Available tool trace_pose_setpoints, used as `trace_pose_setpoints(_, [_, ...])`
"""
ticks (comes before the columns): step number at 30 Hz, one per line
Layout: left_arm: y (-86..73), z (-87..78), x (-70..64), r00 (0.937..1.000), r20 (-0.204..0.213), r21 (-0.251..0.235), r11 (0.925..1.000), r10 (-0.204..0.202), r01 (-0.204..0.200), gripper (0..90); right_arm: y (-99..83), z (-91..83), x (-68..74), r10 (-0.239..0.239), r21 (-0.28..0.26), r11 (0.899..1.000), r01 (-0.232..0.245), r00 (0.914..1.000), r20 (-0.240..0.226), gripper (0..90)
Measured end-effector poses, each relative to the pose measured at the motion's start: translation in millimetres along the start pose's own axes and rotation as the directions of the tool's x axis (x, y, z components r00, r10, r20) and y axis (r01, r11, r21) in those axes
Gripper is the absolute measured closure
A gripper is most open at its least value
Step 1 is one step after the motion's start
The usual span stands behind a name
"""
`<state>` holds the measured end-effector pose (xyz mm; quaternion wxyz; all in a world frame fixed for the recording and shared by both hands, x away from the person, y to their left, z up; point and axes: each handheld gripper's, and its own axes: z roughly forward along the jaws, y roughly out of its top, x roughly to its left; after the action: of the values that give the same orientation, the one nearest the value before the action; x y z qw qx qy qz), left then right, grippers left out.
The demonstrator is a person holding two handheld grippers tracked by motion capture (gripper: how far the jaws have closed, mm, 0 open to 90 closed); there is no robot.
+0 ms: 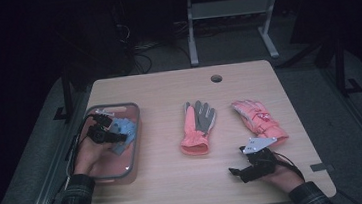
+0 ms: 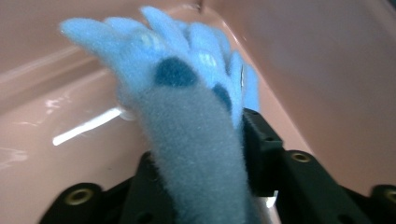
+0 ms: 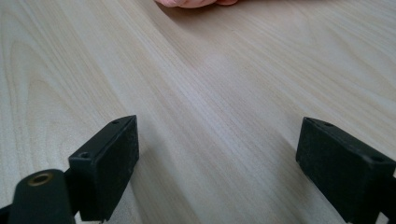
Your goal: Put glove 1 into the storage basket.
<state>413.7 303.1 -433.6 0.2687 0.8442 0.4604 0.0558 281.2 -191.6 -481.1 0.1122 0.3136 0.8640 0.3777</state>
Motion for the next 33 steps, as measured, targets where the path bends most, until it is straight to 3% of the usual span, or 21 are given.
trace_pose_setpoints(6, [-3.9, 4.8, -5.2, 0.9996, -0.003, 0.022, 0.9994, 0.028, -0.028, 33.7, 0.0, 0.0, 0.0, 0.0, 0.0, 1.0, 0.0, 1.0, 0.0, 12.5])
trace_pose_setpoints(7, [-4.6, 5.4, -6.5, 0.9993, -0.009, 0.023, 0.9991, 0.037, -0.036, 33.7, 0.0, 0.0, 0.0, 0.0, 0.0, 1.0, 0.0, 1.0, 0.0, 12.5])
trace_pose_setpoints(9, [-5.0, 6.6, -8.1, 0.9986, -0.029, 0.03, 0.9986, 0.044, -0.043, 20.0, 0.0, 0.0, 0.0, 0.0, 0.0, 1.0, 0.0, 1.0, 0.0, 12.5])
trace_pose_setpoints(11, [-4.9, 5.9, -7.9, 0.998, -0.047, 0.03, 0.9987, 0.043, -0.041, 13.8, 0.0, 0.1, 0.2, 0.003, -0.001, 1.0, -0.003, 1.0, -0.001, 12.5])
trace_pose_setpoints(17, [-5.6, -5.9, -2.1, 0.9975, -0.067, -0.001, 0.9997, 0.023, -0.023, 13.4, 0.0, 0.0, 0.0, 0.0, 0.0, 1.0, 0.0, 1.0, 0.0, 12.5])
trace_pose_setpoints(23, [-4.4, -27.4, -3.4, 0.9964, -0.083, -0.066, 0.9975, 0.018, -0.023, 13.5, 0.1, 0.1, 0.2, 0.003, -0.001, 1.0, -0.003, 1.0, -0.001, 12.5])
trace_pose_setpoints(27, [-3.5, -37.7, -7.5, 0.9968, -0.077, -0.093, 0.9954, 0.019, -0.026, 13.5, 0.0, 0.0, -0.1, -0.001, 0.0, 1.0, 0.001, 1.0, 0.0, 12.5])
trace_pose_setpoints(30, [-1.9, -45.4, -17.1, 0.9987, -0.048, -0.126, 0.9918, 0.017, -0.023, 13.5, 0.0, 0.0, 0.0, 0.0, 0.0, 1.0, 0.0, 1.0, 0.0, 12.5])
trace_pose_setpoints(33, [-0.6, -48.0, -23.1, 0.999, -0.036, -0.125, 0.9916, 0.028, -0.032, 13.6, 0.0, 0.0, 0.0, 0.0, 0.0, 1.0, 0.0, 1.0, 0.0, 12.5])
